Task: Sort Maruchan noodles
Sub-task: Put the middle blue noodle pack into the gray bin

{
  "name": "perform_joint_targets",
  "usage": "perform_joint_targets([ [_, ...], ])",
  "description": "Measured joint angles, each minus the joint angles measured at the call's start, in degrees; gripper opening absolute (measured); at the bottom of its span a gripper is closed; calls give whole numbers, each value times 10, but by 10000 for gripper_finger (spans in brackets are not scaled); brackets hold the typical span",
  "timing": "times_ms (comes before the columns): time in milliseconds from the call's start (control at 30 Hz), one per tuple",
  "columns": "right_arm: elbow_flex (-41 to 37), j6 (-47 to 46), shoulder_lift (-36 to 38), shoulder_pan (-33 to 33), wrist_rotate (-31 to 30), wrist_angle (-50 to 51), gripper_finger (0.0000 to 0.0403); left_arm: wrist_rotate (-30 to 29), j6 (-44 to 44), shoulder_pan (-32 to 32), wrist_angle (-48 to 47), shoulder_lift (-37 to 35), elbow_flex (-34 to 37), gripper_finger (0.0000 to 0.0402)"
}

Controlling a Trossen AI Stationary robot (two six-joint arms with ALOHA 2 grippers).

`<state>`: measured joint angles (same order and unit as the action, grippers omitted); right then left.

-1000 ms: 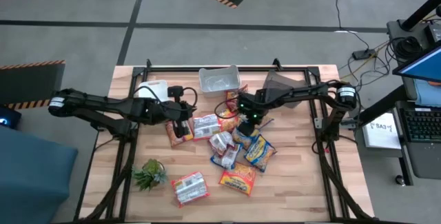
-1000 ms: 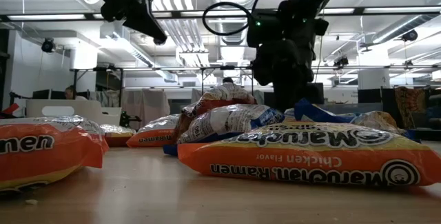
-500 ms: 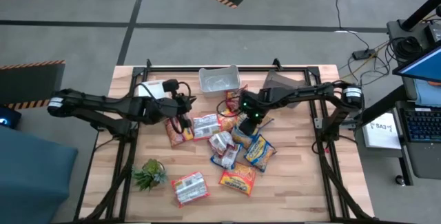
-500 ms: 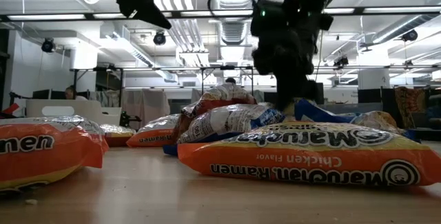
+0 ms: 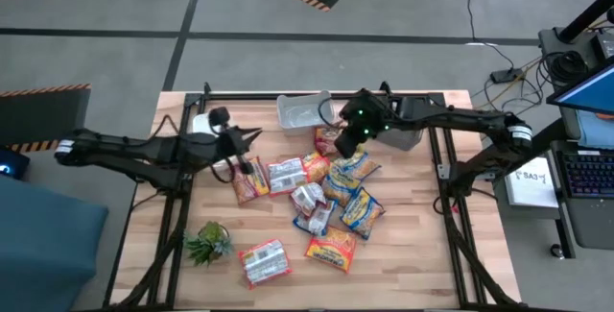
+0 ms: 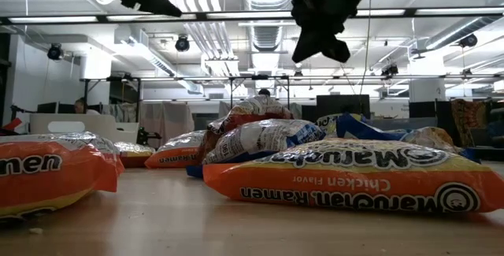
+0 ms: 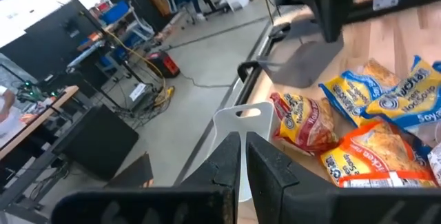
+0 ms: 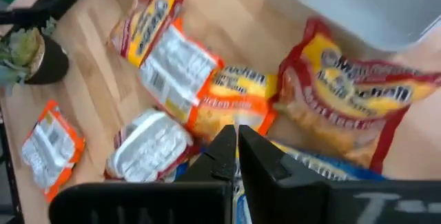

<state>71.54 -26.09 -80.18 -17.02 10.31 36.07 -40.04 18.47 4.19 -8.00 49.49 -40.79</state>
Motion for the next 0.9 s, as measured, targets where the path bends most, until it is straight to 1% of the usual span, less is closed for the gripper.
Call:
perform_joint_targets([
  [67,-3,-22,-5,0,4,16,20,0,0,0,2,-24,13,7],
  [167,-6,-53,-23,0,17,56,56,0,-1,0,8,-52,25,7],
  [267,-6,-72,-45,1,47,85,113,0,-2,0,21,-70,36,7],
  [433,-10,-74,-79,8,117,104,218,1,-3,0,26,-85,44,7],
  [600,-14,-47,-117,20,122,104,302,1,-3,0,29,-87,45,7],
  [667,-15,-33,-135,24,122,101,323,1,-4,0,30,-85,43,7],
  [733,-15,-23,-153,28,122,90,335,2,-4,0,30,-83,43,7],
  [833,-15,-13,-178,35,122,69,338,2,-4,0,29,-81,43,7],
  [900,-15,-10,-189,38,122,61,332,2,-4,0,29,-81,43,7],
])
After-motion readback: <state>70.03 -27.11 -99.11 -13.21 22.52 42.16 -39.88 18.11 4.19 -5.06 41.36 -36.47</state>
